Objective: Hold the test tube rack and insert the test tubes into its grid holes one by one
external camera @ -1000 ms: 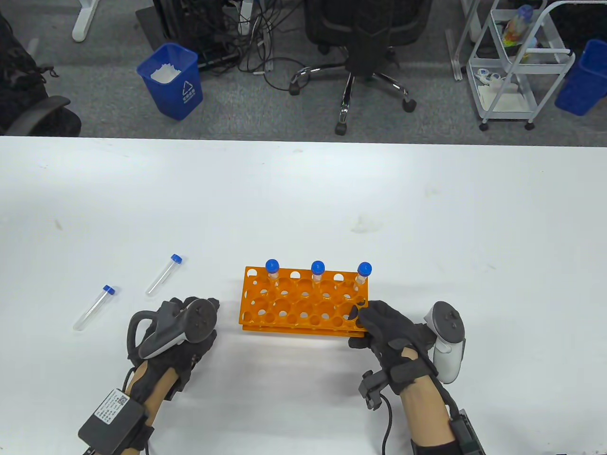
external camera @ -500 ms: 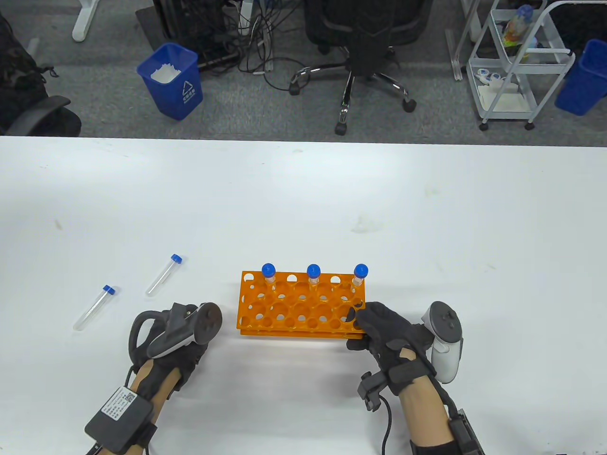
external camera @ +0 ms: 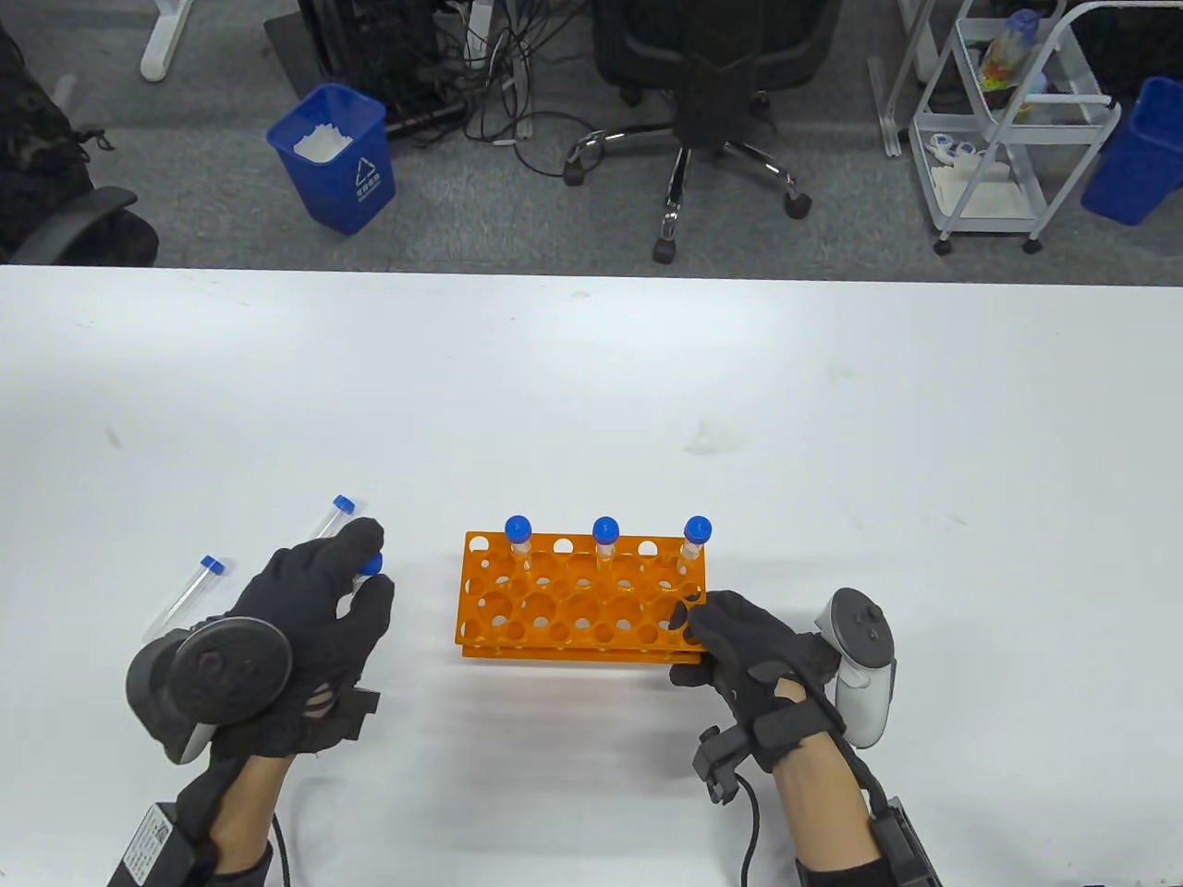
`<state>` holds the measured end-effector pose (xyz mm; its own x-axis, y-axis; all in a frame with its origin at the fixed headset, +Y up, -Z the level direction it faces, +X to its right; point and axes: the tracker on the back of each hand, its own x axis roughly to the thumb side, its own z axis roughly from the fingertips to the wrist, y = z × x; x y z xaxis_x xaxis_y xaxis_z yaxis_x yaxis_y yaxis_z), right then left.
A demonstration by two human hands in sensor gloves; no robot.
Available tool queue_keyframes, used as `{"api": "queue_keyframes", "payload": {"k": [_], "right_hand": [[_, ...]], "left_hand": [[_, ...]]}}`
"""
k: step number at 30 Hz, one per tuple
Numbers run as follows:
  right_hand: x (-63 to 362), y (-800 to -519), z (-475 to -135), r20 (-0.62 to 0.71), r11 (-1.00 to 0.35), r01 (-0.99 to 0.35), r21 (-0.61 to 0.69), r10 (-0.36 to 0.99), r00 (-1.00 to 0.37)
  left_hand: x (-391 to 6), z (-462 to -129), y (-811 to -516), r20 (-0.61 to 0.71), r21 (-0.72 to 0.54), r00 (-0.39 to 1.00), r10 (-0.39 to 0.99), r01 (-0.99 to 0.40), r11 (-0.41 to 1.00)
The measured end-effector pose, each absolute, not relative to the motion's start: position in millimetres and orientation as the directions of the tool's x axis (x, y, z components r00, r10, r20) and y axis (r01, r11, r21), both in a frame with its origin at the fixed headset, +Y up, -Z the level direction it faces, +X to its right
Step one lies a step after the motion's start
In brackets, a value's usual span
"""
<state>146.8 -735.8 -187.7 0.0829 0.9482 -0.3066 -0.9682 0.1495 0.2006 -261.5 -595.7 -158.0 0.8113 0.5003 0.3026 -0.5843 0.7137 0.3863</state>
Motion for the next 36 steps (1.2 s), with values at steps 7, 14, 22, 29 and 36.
{"api": "queue_keyframes", "payload": {"k": [7,14,22,29,36], "right_hand": [[143,-737,-187,-0.310,0.143,-0.967,0.211,0.948,0.072],[142,-737,-186,-0.313,0.140,-0.967,0.215,0.947,0.067],[140,-738,-186,-0.315,0.144,-0.964,0.224,0.947,0.069],[138,-739,-185,-0.315,0.152,-0.961,0.232,0.946,0.073],[138,-738,-184,-0.318,0.166,-0.958,0.235,0.944,0.086]], "left_hand": [[-204,-138,-572,0.503,0.402,0.708,0.496,-0.700,0.591],[-158,-139,-582,0.581,0.389,0.703,0.410,-0.682,0.619],[-127,-140,-598,0.600,0.403,0.753,0.269,-0.575,0.712],[-113,-140,-605,0.591,0.420,0.794,0.141,-0.453,0.787],[-106,-139,-610,0.581,0.415,0.810,0.082,-0.381,0.826]]}}
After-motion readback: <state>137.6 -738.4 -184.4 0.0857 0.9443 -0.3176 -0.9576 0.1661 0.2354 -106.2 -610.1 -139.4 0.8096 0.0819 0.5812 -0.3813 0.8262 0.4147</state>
